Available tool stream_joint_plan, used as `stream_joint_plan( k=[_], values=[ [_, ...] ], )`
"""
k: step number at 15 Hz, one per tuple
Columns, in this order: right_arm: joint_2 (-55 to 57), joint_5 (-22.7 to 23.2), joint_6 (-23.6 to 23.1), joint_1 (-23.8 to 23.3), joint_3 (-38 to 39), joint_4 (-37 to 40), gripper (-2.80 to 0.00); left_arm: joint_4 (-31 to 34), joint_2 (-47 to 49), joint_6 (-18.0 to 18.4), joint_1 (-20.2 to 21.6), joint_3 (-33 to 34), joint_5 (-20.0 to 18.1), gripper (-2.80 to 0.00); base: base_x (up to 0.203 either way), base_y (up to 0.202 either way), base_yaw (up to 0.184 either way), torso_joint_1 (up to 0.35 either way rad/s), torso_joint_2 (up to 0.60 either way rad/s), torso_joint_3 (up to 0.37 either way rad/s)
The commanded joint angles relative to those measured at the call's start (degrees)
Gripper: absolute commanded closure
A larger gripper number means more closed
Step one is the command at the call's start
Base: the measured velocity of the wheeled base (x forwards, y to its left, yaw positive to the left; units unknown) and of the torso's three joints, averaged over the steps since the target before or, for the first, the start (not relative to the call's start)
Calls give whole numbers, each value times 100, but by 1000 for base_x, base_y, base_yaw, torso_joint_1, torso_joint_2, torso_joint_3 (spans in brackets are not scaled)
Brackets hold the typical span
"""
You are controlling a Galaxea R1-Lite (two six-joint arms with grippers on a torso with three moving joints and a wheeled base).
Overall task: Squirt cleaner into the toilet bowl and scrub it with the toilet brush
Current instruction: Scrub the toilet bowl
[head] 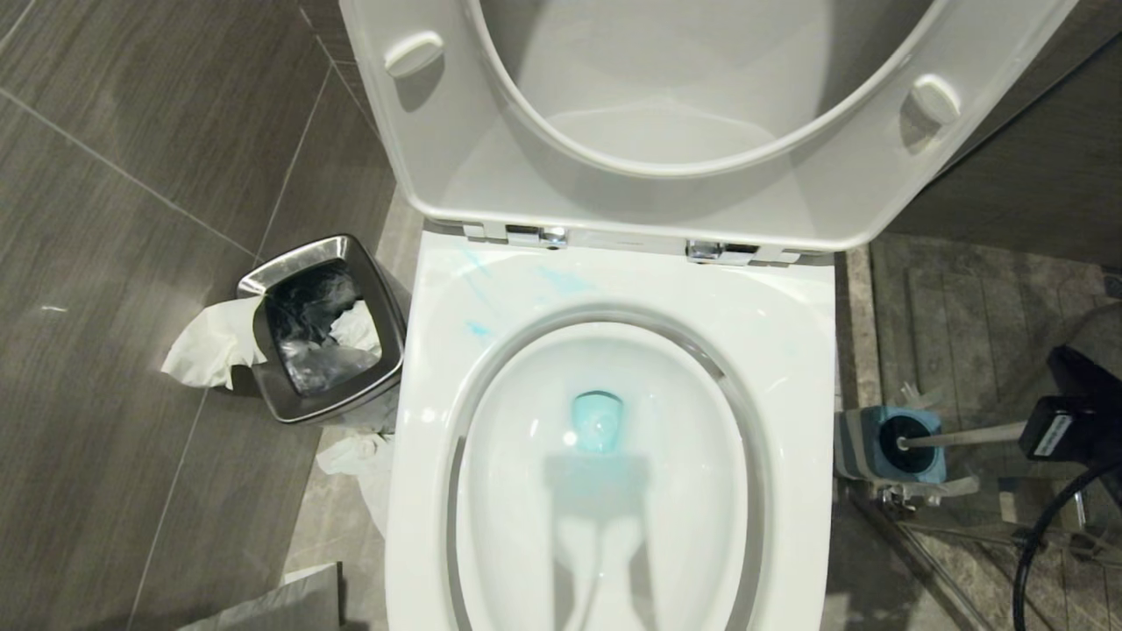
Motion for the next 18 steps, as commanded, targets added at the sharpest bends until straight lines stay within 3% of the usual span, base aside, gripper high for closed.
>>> stream_joint_plan(
  k=[1, 3, 5, 8, 10, 12, 14, 18],
  values=[
    [-500, 24, -60, -47, -190, 679, 0, 3, 4, 2, -2, 0, 4, 0, 0, 0, 0, 0, 0, 0],
    [-1096, 207, 36, -122, -558, 2117, 0, 3, 4, 2, -2, 0, 4, 0, 0, 0, 0, 0, 0, 0],
    [-1742, 683, 299, -424, -1299, 4402, 0, 3, 4, 2, -2, 0, 4, 0, 0, 0, 0, 0, 0, 0],
    [-2549, 1936, 778, -1132, -2980, 8419, 0, 3, 4, 2, -2, 0, 4, 0, 0, 0, 0, 0, 0, 0],
    [-3231, 2943, 868, -1812, -3412, 10182, 0, 3, 4, 2, -2, 0, 4, 0, 0, 0, 0, 0, 0, 0],
    [-3648, 3565, 728, -2339, -3307, 11441, 0, 3, 4, -5, -2, 0, 4, 0, 0, 0, 0, 0, 0, 0],
    [-3614, 3766, 780, -2514, -3176, 12433, 0, 3, 4, 2, -2, 0, 4, 0, 0, 0, 0, 0, 0, 0],
    [-3482, 4034, 789, -2672, -2618, 12601, 0, 3, 4, -7, -2, 0, 4, 0, 0, 0, 0, 0, 0, 0]
  ],
)
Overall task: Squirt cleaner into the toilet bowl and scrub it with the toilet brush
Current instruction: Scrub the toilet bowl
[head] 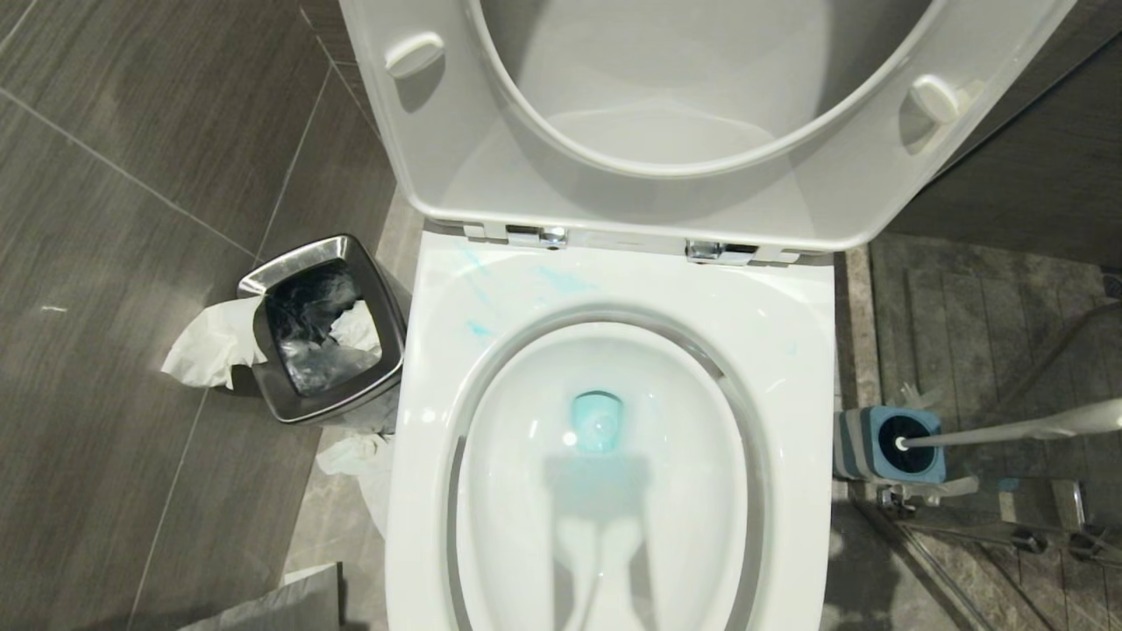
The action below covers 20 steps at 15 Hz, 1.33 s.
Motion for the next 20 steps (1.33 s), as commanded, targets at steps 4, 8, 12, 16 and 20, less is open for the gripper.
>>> stream_joint_plan(
  k=[4, 8, 12, 16, 20],
  values=[
    [187, -214, -51, -111, 1277, -2151, 0, 3, 4, -6, 3, 0, 3, 0, 0, 0, 0, 0, 0, 0],
    [486, -444, -703, -99, 3685, -6737, 0, 3, 4, 2, 3, 0, 3, 0, 0, 0, 0, 0, 0, 0],
    [824, -530, -1135, -74, 3795, -7477, 0, 3, 4, -4, 3, 0, 3, 0, 0, 0, 0, 0, 0, 0],
    [1628, -506, -1233, -78, 3795, -8319, 0, 3, 2, 2, 3, 0, 3, 0, 0, 0, 0, 0, 0, 0],
    [2086, -528, -1244, -88, 3794, -8739, -280, 3, 4, 2, 3, 0, 3, 0, 0, 0, 0, 0, 0, 0]
  ],
)
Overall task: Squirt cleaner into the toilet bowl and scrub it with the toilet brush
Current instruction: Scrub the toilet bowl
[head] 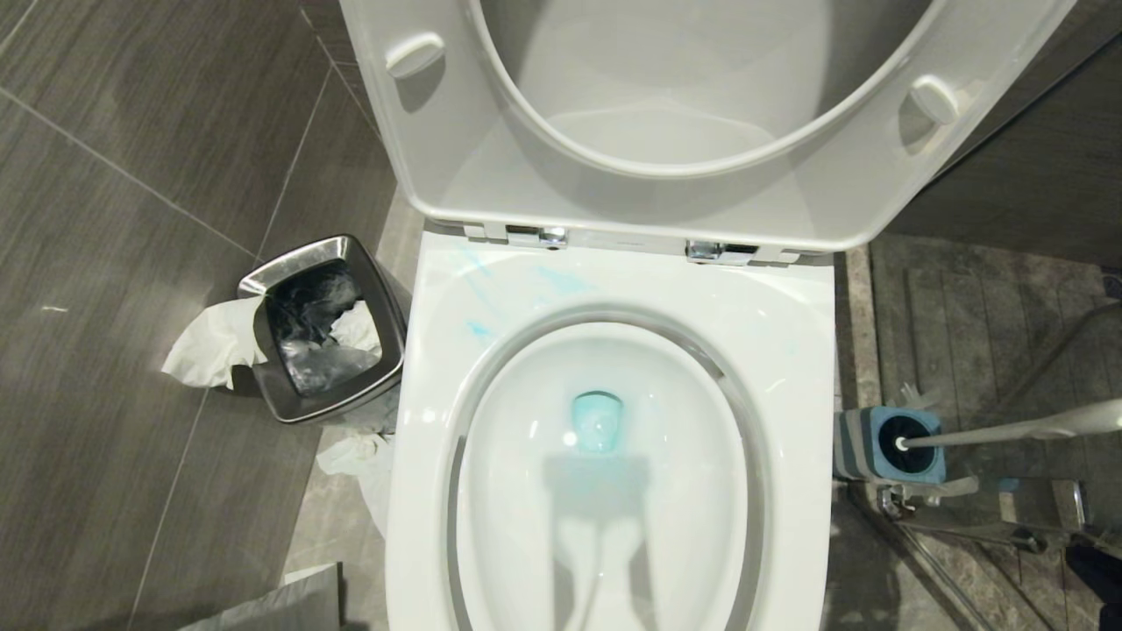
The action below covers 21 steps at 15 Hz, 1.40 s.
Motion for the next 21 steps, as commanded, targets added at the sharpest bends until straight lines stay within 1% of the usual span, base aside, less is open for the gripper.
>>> stream_joint_plan(
  k=[1, 6, 10, 15, 21],
  values=[
    [508, -13, 1, -3, -6, -224, -280, 1, 4, 0, -4, 0, 2, 0, 0, 0, 0, 0, 0, 0],
    [1310, -13, 25, -25, -9, -1006, -280, 1, 4, 0, -4, 0, 2, 0, 0, 0, 0, 0, 0, 0],
    [1857, -5, 95, -515, -11, -1955, -280, 1, 4, 0, -4, 0, 2, 0, 0, 0, 0, 0, 0, 0],
    [2334, 20, 98, -565, -22, -2628, -280, 1, 4, 0, -4, 0, 2, 0, 0, 0, 0, 0, 0, 0],
    [2848, 32, 83, -562, -388, -3014, -280, 1, 4, 0, -4, 0, 2, 0, 0, 0, 0, 0, 0, 0]
  ],
)
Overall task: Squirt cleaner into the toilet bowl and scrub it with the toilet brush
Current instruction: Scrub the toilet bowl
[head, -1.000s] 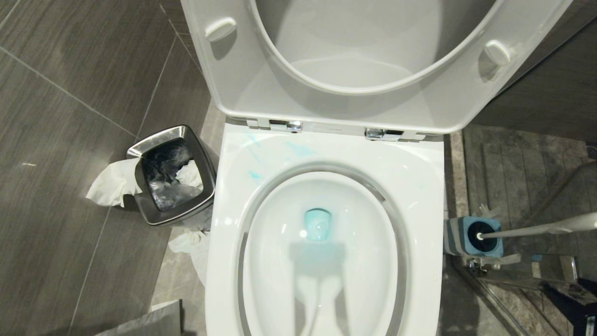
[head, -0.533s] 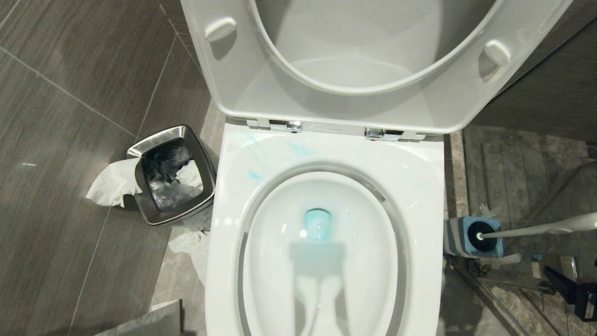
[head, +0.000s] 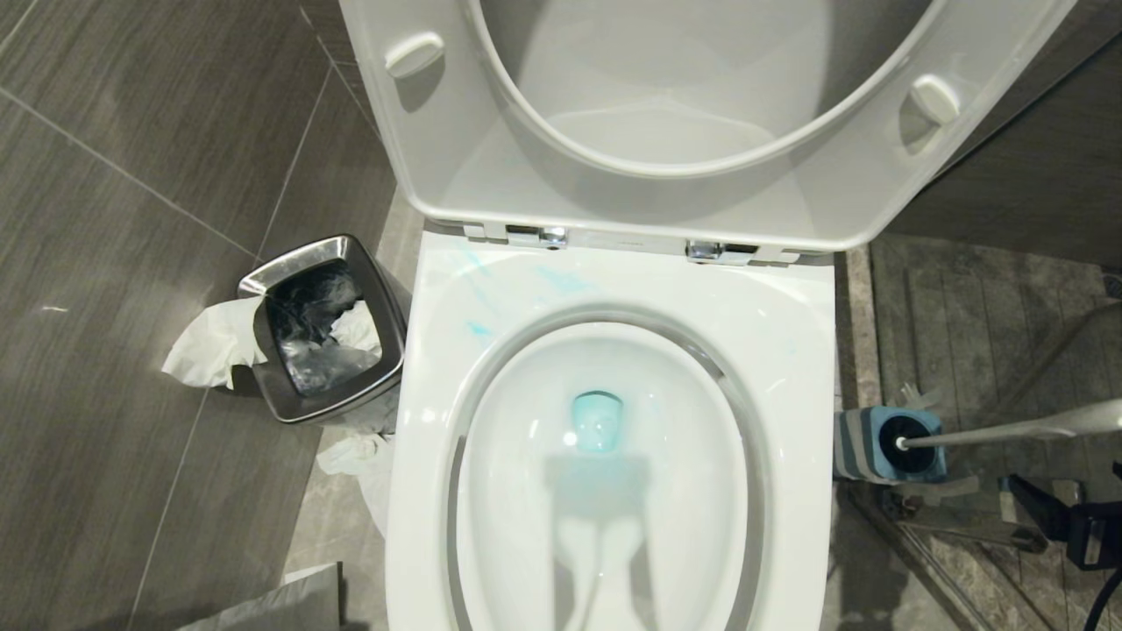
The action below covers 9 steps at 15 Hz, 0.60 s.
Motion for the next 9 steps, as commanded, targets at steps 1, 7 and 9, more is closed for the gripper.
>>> stream_joint_plan(
  k=[1, 7, 9],
  values=[
    [362, 5, -17, 4, -119, -239, -280, 1, 1, -2, 0, 0, 1, 0, 0, 0, 0, 0, 0, 0],
    [767, 5, 1, 23, -268, -452, -280, 1, 4, -2, 0, 0, 1, 0, 0, 0, 0, 0, 0, 0],
    [861, 11, 4, 43, -425, -452, -280, 1, 4, -2, 0, 0, 1, 0, 0, 0, 0, 0, 0, 0]
  ],
)
